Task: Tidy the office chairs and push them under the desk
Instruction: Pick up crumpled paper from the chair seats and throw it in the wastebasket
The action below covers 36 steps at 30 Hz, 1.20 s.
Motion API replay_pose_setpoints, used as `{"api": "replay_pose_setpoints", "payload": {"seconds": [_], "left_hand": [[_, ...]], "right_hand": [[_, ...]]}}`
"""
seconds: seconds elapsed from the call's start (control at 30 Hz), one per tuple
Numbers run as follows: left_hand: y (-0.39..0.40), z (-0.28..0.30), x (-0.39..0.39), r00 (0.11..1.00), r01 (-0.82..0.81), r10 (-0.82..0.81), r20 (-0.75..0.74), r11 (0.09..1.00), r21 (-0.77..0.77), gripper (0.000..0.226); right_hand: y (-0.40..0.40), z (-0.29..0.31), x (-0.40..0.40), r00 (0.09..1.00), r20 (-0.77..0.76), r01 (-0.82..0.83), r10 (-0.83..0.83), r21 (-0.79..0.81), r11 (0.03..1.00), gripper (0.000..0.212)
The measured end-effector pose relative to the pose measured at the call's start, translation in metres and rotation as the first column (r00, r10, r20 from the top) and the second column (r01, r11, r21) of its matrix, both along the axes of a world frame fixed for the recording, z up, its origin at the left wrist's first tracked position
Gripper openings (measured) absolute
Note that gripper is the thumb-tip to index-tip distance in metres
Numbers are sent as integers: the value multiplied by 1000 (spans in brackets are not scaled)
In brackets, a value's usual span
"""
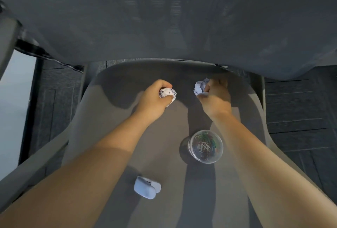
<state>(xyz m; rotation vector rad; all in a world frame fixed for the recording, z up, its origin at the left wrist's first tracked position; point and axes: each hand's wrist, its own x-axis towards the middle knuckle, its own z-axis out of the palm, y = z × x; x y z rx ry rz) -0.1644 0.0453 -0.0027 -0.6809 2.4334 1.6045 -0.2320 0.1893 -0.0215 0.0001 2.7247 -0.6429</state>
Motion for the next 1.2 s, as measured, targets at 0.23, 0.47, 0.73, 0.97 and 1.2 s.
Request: {"api": "replay_pose_setpoints", "payload": {"seconds": [0.23,0.47,0.73,0.97,1.2], "left_hand": [[-4,43,23,998,-17,17,-68,1000,1,26],[3,124,81,986,28,-24,-166,999,20,27],[55,209,138,934,257,-230,-274,964,66,22],[149,268,187,818,522,-451,-357,843,131,17],[270,295,266,619,762,-685,-384,643,81,16]], "right_hand": [[-2,59,33,997,-28,67,-79,-291,955,41],[9,149,111,975,-110,130,-195,-430,893,45],[76,242,211,879,-218,258,-425,-532,806,34],[166,298,307,713,-308,399,-630,-561,726,28],[261,325,442,502,-314,574,-805,-576,583,28]]}}
